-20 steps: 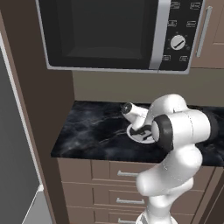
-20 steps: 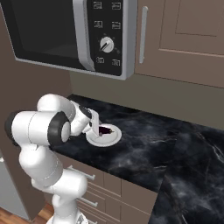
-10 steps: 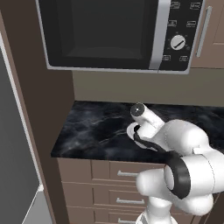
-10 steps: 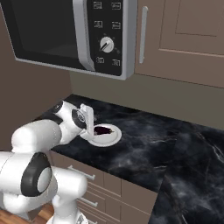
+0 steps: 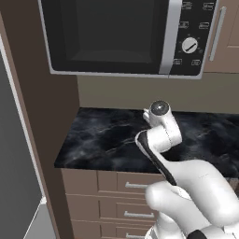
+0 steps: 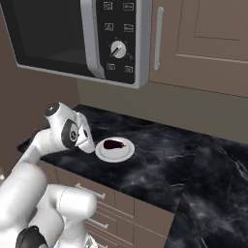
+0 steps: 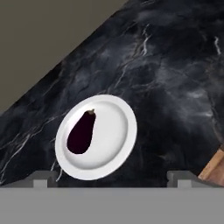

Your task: Pick eggplant from the fridge and place it on the plate on the counter.

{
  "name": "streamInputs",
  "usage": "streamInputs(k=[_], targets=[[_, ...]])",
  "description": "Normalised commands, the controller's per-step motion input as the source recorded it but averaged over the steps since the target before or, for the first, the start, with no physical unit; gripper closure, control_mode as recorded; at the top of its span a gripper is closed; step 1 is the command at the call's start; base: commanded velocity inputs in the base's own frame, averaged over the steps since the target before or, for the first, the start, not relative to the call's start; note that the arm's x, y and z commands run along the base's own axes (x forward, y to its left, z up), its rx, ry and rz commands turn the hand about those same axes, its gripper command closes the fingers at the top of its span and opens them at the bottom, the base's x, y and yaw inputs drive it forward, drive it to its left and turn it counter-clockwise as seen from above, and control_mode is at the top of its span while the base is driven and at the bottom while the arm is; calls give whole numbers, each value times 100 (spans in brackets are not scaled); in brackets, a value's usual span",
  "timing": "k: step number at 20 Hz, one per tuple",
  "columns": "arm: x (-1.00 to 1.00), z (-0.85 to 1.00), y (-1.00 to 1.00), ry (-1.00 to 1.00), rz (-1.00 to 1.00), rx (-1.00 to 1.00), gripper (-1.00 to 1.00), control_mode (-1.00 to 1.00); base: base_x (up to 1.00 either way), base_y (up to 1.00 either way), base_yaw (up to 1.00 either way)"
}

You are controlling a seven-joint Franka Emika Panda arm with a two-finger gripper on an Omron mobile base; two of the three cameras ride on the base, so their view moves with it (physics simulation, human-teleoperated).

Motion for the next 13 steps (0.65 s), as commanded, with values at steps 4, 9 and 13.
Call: streamInputs(k=[4,9,13], targets=[[-77,68,15,19,25,0,-100,-100,0,0,0],[-100,27,0,0,16,0,-100,-100,0,0,0],[-100,12,-4,-6,14,0,-100,-100,0,0,0]])
